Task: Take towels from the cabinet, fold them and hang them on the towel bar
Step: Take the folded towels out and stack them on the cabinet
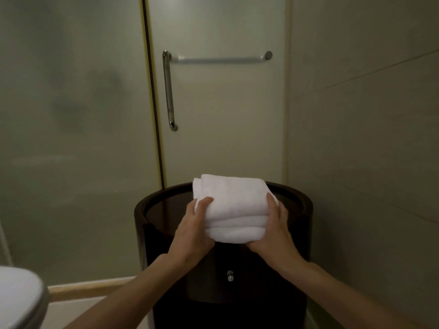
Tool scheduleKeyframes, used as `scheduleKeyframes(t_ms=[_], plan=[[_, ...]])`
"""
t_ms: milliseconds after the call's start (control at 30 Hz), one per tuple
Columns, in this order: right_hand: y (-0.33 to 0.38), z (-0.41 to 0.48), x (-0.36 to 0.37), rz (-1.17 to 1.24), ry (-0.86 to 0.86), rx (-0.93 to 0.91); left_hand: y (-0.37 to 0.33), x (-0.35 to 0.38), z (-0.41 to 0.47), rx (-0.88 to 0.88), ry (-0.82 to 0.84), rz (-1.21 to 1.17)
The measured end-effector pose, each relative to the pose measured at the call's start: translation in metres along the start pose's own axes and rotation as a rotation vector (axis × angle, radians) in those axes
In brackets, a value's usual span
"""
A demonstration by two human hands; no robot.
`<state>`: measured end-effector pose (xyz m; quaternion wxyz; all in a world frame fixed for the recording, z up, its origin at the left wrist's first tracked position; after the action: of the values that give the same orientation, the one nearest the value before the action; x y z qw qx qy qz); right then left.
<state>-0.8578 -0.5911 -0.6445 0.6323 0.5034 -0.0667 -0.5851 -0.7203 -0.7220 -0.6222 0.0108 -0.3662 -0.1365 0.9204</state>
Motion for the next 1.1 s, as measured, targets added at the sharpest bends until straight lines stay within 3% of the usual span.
scheduleKeyframes(t_ms=[100, 267, 600, 833, 1100], plan=[[-0.006, 0.011, 0.002, 0.152, 0.063, 0.024, 0.002, -0.001, 0.001, -0.021, -0.011, -0.060], [-0.006, 0.013, 0.008, 0.144, 0.175, 0.024, 0.005, 0.000, 0.001, -0.040, -0.019, -0.097], [0.008, 0.027, -0.013, 0.009, 0.093, -0.023, -0.005, -0.013, 0.011, -0.011, -0.055, -0.104], [0.017, 0.042, -0.019, 0.020, 0.102, 0.010, 0.000, -0.021, 0.035, -0.032, 0.018, -0.069], [0.058, 0.079, -0.053, 0.032, 0.333, 0.158, -0.005, -0.051, 0.091, -0.169, 0.198, -0.119]])
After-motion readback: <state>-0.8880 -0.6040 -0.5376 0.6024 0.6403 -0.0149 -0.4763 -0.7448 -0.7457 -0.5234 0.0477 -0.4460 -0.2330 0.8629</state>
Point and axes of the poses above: each hand's wrist, its own z-axis towards the middle knuckle, its own x-axis out of the palm, y = z × x, the point moved 8 cm from there along z, towards the middle knuckle, and after that the axes turned 10 degrees about x, right-handed, at the moved point
